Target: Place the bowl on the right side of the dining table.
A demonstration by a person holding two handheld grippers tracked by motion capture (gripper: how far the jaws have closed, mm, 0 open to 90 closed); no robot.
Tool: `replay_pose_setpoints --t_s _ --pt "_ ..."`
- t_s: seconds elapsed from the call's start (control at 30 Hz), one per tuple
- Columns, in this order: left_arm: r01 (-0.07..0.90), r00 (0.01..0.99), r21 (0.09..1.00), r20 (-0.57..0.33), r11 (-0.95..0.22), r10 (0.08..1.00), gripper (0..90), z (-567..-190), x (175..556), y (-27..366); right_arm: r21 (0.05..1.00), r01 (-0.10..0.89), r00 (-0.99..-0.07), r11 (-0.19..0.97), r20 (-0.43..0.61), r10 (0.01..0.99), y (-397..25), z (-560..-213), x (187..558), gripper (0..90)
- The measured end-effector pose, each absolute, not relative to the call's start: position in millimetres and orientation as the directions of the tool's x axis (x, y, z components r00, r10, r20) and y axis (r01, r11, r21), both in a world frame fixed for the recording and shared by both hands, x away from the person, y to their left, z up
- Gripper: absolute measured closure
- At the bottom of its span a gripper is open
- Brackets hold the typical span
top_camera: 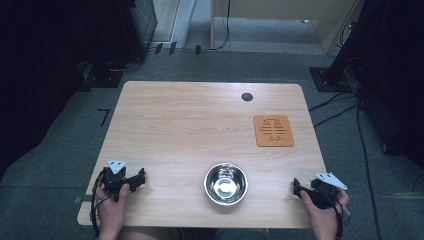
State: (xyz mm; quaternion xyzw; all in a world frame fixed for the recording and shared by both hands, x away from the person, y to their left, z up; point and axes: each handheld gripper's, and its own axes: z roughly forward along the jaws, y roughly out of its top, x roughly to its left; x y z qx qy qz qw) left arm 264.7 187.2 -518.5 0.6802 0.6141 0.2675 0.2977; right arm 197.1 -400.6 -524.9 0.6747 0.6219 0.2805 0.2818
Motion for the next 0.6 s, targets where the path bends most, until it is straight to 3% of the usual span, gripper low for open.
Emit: replay_pose_setpoints --t_s 0.3,0.6 --pt "0.676 0.102 0.733 -0.002 -0.068 0.995 13.1 -518.5 264.7 187.2 0.744 0.662 0.120 -0.095 0.020 0.993 -399.4 -524.1 195.9 16.9" --pt "0.677 0.099 0.733 -0.002 -0.065 0.995 13.2 -518.5 265.4 186.4 0.778 0.605 0.123 -0.170 0.120 0.985 -388.9 -508.0 194.6 20.2"
